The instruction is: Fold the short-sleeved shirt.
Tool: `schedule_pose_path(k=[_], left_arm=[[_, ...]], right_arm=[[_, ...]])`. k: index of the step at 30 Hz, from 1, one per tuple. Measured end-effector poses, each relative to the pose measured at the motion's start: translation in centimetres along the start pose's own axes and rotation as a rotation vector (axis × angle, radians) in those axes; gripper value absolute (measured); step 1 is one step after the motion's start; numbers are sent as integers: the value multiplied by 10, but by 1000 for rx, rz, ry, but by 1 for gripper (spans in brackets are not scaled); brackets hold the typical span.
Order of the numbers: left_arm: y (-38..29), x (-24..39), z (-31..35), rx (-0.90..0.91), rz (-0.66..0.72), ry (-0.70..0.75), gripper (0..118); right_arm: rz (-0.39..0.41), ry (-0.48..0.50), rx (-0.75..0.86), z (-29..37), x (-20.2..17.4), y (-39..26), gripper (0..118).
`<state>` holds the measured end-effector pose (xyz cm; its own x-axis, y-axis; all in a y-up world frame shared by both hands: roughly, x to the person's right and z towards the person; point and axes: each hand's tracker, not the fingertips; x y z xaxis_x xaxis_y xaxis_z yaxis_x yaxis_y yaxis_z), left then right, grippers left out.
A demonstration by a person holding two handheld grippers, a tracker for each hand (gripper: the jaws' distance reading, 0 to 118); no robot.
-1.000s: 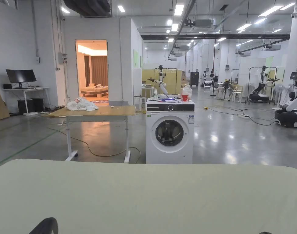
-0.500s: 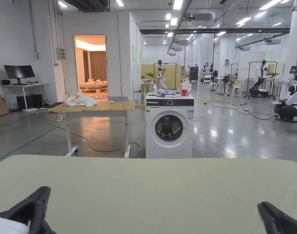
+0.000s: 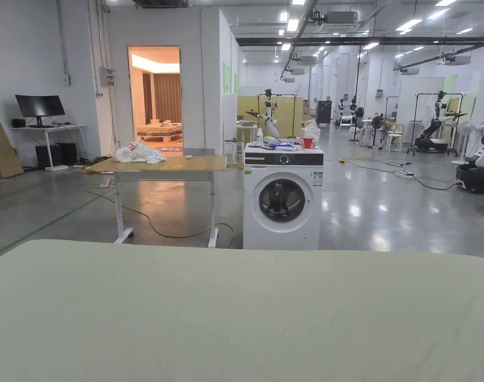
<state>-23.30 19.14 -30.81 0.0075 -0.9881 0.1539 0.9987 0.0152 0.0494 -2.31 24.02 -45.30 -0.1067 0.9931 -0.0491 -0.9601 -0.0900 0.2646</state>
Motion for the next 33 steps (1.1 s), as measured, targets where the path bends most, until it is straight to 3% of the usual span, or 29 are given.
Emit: schedule_pose_path(k=[2, 3, 4, 5, 6, 8, 11, 13, 15, 17, 19, 24, 28, 33], left_arm=[[-7, -7, 1, 11, 39, 42, 0], [-2, -25, -2, 8, 145, 86, 0], [6, -63, -5, -40, 359, 54, 0], [5, -93, -6, -42, 509, 82, 0], [0, -126, -5, -36, 704, 109, 0], [-40, -184, 4, 14, 1136, 164, 0], [-111, -206, 14, 88, 1587, 166, 0], [-121, -197, 14, 76, 1651, 159, 0], [-116, -187, 19, 77, 1614, 164, 0], [-95, -177, 22, 74, 1502, 180, 0], [-80, -172, 20, 39, 1419, 198, 0], [-90, -173, 37, 22, 1466, 203, 0], [-94, -170, 50, -85, 1439, 257, 0], [-114, -171, 65, -208, 1462, 302, 0]], right_arm=[[-46, -25, 4, 0, 11, -3, 2], [-103, -80, -14, -1, 16, -6, 2], [-187, -121, -38, -3, 22, -9, 2], [-303, -135, -60, -5, 31, -12, 2], [-468, -150, -80, -7, 40, -18, 2], [-929, -183, -111, -8, 53, -43, 2], [-1530, -203, -54, -3, 35, -79, 2], [-1749, -153, -7, -1, 13, -93, 2], [-1755, -135, -125, -1, 2, -92, 1], [-1700, -125, -153, -2, -1, -92, 1], [-1696, -119, -141, -3, 1, -89, 1], [-1725, -67, -57, -22, 14, -68, 1], [-1747, 48, 72, -43, 21, -35, 1], [-1688, 149, 160, -60, 21, 10, 1]])
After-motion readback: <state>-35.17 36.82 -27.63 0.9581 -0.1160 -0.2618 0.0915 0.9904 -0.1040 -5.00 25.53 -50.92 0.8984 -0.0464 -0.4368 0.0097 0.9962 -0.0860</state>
